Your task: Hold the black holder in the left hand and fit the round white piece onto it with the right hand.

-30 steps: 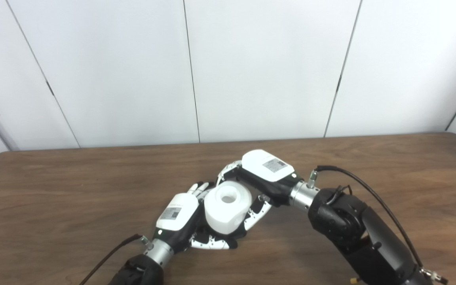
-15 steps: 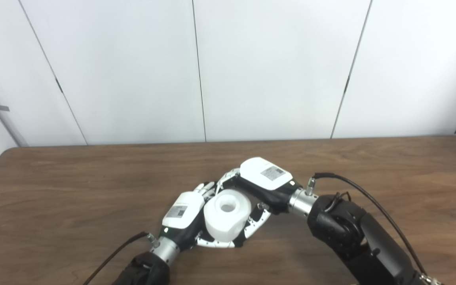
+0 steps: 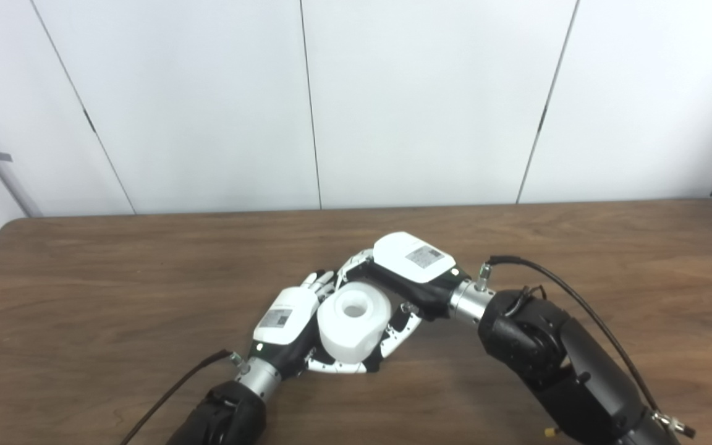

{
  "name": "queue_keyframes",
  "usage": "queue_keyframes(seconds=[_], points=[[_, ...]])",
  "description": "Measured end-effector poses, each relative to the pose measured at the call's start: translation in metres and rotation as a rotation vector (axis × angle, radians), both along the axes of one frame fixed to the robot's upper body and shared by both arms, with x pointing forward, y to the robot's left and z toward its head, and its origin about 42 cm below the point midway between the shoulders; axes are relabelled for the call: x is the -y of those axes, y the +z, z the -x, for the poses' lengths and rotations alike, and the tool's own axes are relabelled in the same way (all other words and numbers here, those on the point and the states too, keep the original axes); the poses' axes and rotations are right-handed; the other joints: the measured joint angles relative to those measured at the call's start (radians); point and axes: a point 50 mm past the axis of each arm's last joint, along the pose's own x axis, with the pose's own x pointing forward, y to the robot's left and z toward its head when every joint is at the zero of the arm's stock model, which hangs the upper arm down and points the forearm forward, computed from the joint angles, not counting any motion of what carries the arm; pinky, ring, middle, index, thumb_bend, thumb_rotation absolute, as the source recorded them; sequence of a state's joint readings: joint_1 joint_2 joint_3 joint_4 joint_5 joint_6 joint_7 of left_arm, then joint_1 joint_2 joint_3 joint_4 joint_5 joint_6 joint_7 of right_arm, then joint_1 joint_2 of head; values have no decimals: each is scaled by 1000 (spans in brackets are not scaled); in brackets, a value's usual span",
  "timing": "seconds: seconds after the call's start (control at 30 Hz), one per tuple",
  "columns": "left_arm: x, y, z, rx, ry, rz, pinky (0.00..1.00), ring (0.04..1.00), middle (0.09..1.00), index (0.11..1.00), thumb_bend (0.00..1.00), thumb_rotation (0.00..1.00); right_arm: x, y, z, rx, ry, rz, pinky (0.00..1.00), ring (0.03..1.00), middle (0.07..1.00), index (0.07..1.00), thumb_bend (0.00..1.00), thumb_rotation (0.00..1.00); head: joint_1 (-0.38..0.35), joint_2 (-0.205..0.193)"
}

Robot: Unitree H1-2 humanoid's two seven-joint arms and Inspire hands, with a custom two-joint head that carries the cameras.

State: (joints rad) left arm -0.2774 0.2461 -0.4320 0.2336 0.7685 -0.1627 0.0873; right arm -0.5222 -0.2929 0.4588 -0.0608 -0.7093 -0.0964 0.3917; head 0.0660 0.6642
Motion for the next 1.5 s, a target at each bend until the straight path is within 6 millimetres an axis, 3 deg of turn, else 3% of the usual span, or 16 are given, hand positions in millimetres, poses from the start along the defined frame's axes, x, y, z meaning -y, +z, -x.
queue_keyframes(seconds=[0.63, 1.0, 1.5], points=[[0, 0, 3, -4, 13, 3, 973, 947, 873, 483, 524, 56, 6, -2, -10, 14, 14, 20, 644, 731, 711, 481, 521, 138, 2, 20], [1, 0, 5, -5, 14, 5, 982, 948, 874, 483, 524, 56, 24, -3, -18, 31, -13, 52, 647, 733, 713, 481, 521, 139, 2, 29], [2, 1, 5, -5, 14, 7, 977, 950, 874, 483, 524, 56, 21, 0, -18, -21, -11, 20, 613, 734, 711, 481, 519, 137, 12, 35]])
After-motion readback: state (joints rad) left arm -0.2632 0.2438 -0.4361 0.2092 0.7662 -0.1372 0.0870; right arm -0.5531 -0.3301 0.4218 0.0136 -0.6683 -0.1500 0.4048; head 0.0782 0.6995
